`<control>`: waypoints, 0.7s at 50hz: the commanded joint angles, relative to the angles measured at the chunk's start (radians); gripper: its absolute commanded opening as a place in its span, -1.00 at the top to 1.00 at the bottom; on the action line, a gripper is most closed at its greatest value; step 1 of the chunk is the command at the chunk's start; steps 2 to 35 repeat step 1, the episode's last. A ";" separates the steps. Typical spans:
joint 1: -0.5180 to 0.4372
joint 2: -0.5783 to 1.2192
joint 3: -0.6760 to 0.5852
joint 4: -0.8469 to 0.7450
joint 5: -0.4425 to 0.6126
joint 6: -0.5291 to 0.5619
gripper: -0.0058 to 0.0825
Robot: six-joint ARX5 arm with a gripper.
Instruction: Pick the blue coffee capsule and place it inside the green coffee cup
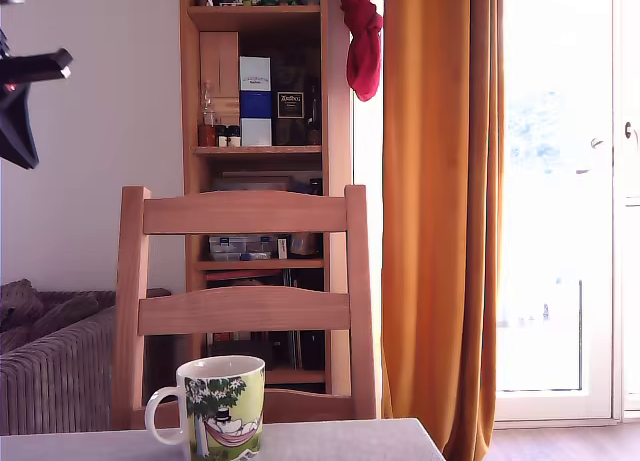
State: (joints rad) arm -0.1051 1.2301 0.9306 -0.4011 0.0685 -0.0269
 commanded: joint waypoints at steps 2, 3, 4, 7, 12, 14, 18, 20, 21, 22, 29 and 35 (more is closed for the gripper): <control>0.017 -0.013 -0.030 0.003 0.006 0.005 0.91; 0.017 -0.013 -0.030 0.003 0.006 0.005 0.91; 0.017 -0.013 -0.030 0.003 0.006 0.005 0.91; 0.017 -0.013 -0.030 0.003 0.006 0.005 0.91; 0.017 -0.013 -0.030 0.003 0.006 0.005 0.91; 0.017 -0.013 -0.030 0.003 0.006 0.005 0.91; 0.017 -0.013 -0.030 0.003 0.006 0.005 0.91; 0.017 -0.013 -0.030 0.003 0.006 0.005 0.91; 0.017 -0.013 -0.030 0.003 0.006 0.005 0.91; 0.017 -0.013 -0.030 0.003 0.006 0.005 0.91; 0.017 -0.013 -0.030 0.003 0.006 0.005 0.91; 0.017 -0.013 -0.030 0.003 0.006 0.005 0.91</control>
